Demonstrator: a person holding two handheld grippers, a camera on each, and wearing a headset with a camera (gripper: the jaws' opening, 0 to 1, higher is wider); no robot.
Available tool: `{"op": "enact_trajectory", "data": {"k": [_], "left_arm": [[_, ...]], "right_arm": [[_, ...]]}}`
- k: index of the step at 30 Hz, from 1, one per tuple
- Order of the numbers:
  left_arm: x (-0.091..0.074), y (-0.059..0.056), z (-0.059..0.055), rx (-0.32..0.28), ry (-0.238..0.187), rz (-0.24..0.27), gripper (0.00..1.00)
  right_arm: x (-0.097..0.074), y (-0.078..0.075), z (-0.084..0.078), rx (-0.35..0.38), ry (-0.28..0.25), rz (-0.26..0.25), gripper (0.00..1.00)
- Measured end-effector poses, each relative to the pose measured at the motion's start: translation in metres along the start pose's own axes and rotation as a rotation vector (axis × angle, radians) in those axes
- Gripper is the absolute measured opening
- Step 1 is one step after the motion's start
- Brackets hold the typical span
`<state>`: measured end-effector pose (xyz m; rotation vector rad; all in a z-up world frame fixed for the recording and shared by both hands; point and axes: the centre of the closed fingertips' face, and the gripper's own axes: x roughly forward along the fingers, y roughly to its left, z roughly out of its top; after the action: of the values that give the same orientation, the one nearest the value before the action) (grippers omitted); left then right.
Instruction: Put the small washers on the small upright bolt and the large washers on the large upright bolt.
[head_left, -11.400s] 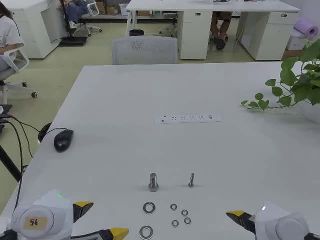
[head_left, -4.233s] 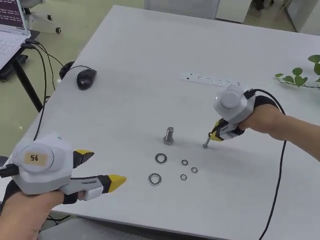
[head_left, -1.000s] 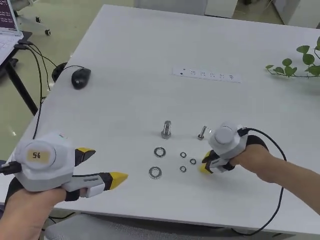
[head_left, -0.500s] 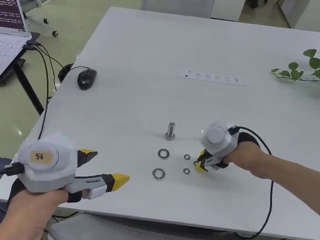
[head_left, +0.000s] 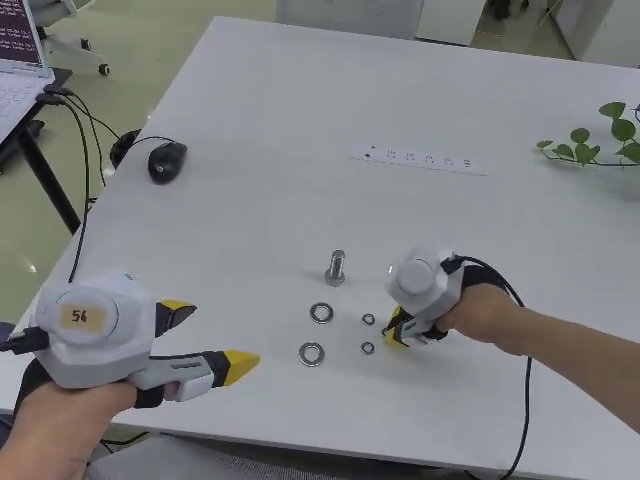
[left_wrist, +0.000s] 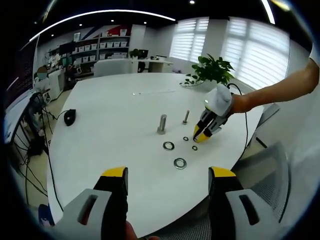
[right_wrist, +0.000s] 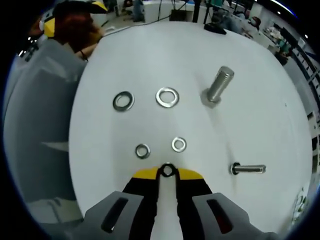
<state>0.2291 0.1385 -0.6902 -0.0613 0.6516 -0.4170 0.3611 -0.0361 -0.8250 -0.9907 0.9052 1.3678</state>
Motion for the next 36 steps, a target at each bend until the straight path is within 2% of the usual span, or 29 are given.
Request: {"op": "enact_trajectory", "data": {"k": [2, 4, 9, 15, 19, 24, 29, 36], "left_arm": [[0.001, 0.000, 0.001, 0.000, -0.004, 0.000, 0.65], [0.001, 0.000, 0.001, -0.002, -0.004, 0.001, 0.65], [-0.002, 0.001, -0.002, -0.008, -0.002, 0.011, 0.65], [-0.005, 0.003, -0.003, -0.016, 0.001, 0.021, 0.65], [-0.004, 0.002, -0.002, -0.015, 0.002, 0.021, 0.65], [-0.002, 0.000, 0.000, -0.011, 0.003, 0.015, 0.65], [0.000, 0.000, 0.001, -0.008, 0.004, 0.013, 0.65], [0.000, 0.001, 0.003, -0.009, 0.003, 0.015, 0.65]], "right_arm": [[0.000, 0.001, 0.000, -0.017, 0.011, -0.005, 0.14], [-0.001, 0.000, -0.001, 0.002, 0.008, -0.008, 0.14], [-0.003, -0.001, -0.002, 0.070, -0.026, -0.004, 0.13], [-0.002, -0.001, -0.003, 0.076, -0.042, 0.001, 0.13], [-0.004, -0.004, 0.001, 0.113, -0.072, 0.002, 0.13], [-0.006, -0.006, 0.004, 0.120, -0.085, -0.001, 0.13], [-0.013, -0.011, 0.004, 0.123, -0.097, -0.017, 0.13], [-0.029, -0.027, -0.003, 0.189, -0.132, -0.051, 0.13]]}}
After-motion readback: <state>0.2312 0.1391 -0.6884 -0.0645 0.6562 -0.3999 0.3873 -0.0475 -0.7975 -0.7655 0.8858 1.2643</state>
